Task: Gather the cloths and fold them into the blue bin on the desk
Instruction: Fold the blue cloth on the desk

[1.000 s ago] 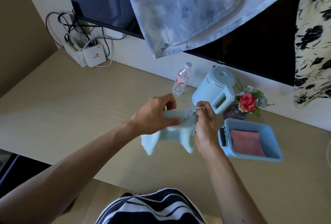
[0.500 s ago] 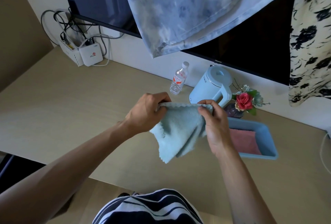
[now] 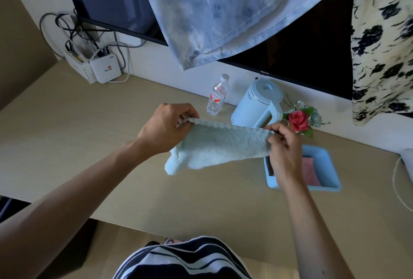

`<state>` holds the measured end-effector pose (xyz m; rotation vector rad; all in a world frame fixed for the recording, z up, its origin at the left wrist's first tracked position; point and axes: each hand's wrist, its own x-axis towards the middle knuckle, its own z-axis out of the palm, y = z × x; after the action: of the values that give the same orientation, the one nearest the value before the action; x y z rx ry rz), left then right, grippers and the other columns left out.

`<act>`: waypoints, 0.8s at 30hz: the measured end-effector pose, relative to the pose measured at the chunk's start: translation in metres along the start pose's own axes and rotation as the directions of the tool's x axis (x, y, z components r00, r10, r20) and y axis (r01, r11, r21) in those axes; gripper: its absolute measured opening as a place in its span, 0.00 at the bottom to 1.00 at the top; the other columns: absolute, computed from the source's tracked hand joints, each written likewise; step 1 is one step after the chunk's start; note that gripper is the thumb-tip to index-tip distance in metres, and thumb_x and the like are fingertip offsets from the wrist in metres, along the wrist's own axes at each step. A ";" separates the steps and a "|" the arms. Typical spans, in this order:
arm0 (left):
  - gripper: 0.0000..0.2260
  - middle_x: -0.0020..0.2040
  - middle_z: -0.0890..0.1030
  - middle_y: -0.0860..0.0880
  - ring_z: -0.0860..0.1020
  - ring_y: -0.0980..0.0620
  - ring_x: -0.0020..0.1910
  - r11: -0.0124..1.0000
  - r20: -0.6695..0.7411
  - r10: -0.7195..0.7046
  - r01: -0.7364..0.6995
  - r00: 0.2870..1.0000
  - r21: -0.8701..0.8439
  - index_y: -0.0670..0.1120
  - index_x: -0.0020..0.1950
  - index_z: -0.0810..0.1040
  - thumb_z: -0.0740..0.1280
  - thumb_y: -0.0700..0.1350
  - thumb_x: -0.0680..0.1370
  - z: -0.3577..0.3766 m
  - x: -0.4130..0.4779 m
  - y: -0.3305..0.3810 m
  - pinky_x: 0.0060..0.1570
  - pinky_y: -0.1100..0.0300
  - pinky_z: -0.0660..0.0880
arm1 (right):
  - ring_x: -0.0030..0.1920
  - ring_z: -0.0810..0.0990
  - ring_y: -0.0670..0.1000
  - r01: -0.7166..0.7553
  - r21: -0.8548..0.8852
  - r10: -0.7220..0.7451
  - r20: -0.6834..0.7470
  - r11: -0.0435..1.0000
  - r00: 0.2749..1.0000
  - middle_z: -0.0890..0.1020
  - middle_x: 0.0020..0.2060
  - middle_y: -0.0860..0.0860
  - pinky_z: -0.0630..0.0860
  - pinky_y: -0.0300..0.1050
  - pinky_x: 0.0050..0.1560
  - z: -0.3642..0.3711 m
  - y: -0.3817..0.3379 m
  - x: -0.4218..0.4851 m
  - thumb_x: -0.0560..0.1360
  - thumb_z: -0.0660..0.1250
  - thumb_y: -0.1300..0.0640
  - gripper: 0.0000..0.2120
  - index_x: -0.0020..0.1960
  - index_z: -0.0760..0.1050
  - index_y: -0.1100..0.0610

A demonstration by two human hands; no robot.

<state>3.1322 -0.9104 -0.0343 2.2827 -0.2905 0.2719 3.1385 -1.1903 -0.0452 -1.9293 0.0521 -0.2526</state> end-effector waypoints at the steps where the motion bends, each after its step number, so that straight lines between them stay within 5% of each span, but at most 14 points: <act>1: 0.10 0.39 0.84 0.50 0.81 0.52 0.38 1.000 0.011 -0.011 0.011 1.000 0.021 0.44 0.48 0.85 0.68 0.32 0.74 -0.002 0.001 -0.003 0.42 0.63 0.77 | 0.33 0.73 0.40 -0.027 0.056 0.028 -0.022 0.998 0.999 0.78 0.34 0.48 0.69 0.36 0.35 -0.002 0.000 0.001 0.76 0.60 0.71 0.15 0.42 0.79 0.54; 6: 0.08 0.42 0.85 0.51 0.82 0.49 0.43 0.991 0.080 -0.090 0.080 0.993 0.111 0.46 0.49 0.84 0.68 0.37 0.76 -0.006 0.000 -0.030 0.44 0.56 0.78 | 0.40 0.72 0.55 -0.158 0.226 0.175 -0.057 0.961 0.983 0.76 0.37 0.58 0.67 0.52 0.42 -0.015 0.009 0.006 0.72 0.62 0.67 0.13 0.40 0.79 0.51; 11: 0.04 0.39 0.84 0.51 0.80 0.51 0.39 0.987 0.056 -0.139 0.134 0.989 0.086 0.47 0.48 0.84 0.70 0.42 0.79 0.006 0.005 -0.058 0.37 0.62 0.71 | 0.42 0.75 0.53 -0.251 0.221 0.262 -0.018 0.942 0.965 0.80 0.37 0.52 0.71 0.47 0.45 -0.023 0.033 0.014 0.70 0.65 0.62 0.08 0.41 0.81 0.51; 13: 0.04 0.40 0.84 0.49 0.81 0.49 0.40 0.982 0.051 -0.172 0.167 0.984 0.093 0.45 0.48 0.85 0.70 0.43 0.79 0.013 0.011 -0.067 0.35 0.62 0.70 | 0.46 0.78 0.56 -0.310 0.238 0.315 0.018 0.921 0.949 0.83 0.42 0.55 0.73 0.52 0.50 -0.019 0.051 0.019 0.74 0.66 0.66 0.09 0.45 0.81 0.55; 17: 0.05 0.47 0.85 0.47 0.82 0.46 0.47 0.977 0.089 -0.203 0.196 0.975 0.079 0.43 0.51 0.85 0.69 0.39 0.78 0.018 0.030 -0.076 0.44 0.61 0.71 | 0.49 0.79 0.58 -0.370 0.244 0.370 0.049 0.896 0.928 0.83 0.45 0.59 0.76 0.58 0.55 -0.009 0.071 0.027 0.78 0.67 0.67 0.08 0.49 0.81 0.57; 24: 0.08 0.43 0.83 0.59 0.79 0.67 0.42 0.998 -0.024 -0.056 0.054 0.998 -0.040 0.49 0.50 0.84 0.72 0.37 0.76 -0.009 0.031 -0.060 0.41 0.78 0.69 | 0.55 0.83 0.52 -0.214 0.448 0.200 0.079 0.868 0.977 0.85 0.49 0.53 0.77 0.46 0.61 -0.029 0.066 0.022 0.78 0.66 0.62 0.09 0.49 0.83 0.52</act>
<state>3.1779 -0.8688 -0.0615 2.2428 -0.2177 0.2646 3.1599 -1.2444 -0.0930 -1.4435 0.1654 -0.0790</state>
